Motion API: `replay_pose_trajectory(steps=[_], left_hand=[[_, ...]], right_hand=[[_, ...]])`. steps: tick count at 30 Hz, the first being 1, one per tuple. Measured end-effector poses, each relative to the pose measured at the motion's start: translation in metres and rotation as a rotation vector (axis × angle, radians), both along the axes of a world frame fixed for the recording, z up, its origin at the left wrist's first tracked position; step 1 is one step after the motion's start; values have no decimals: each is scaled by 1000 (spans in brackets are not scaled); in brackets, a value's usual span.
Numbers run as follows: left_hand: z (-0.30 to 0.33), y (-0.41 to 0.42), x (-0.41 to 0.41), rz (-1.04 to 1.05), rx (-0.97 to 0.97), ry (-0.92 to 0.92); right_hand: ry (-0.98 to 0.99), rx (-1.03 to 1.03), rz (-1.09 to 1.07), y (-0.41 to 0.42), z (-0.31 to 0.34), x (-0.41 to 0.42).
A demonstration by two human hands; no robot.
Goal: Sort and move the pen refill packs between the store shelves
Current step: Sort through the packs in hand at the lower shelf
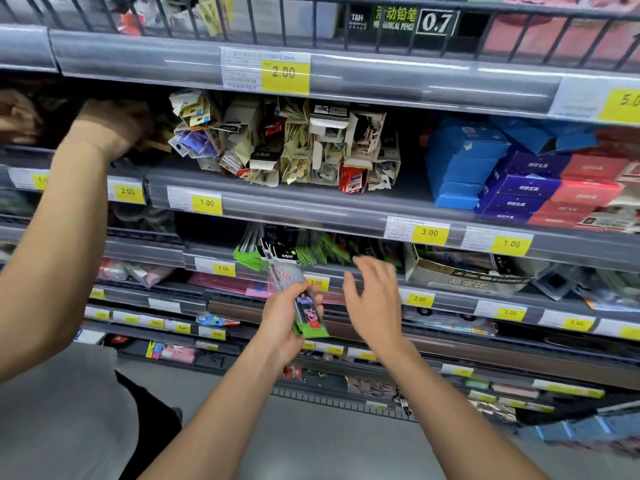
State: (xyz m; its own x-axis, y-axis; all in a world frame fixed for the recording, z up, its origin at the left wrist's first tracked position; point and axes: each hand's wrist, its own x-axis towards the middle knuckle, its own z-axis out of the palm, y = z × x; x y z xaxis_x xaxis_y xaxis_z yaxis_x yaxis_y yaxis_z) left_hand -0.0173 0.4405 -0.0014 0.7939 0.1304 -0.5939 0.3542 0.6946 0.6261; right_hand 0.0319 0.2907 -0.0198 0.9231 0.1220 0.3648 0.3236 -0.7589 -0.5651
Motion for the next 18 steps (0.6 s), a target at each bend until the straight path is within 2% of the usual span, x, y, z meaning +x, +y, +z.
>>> replay_pose_trajectory(steps=[3,6,11,18], left_hand=[[-5,7,-8,-1,3,8],[-8,11,-14,4,-19,26],[-8,16,-16,11,-36,28],[2,9,-1,9,-42,-20]], right_hand=[[141,-267,20,20,-6,42],[90,-372,-18,40,-13,61],[-111,-297,-81,42,-15,57],[-472,-40,-36,19,-15,9]])
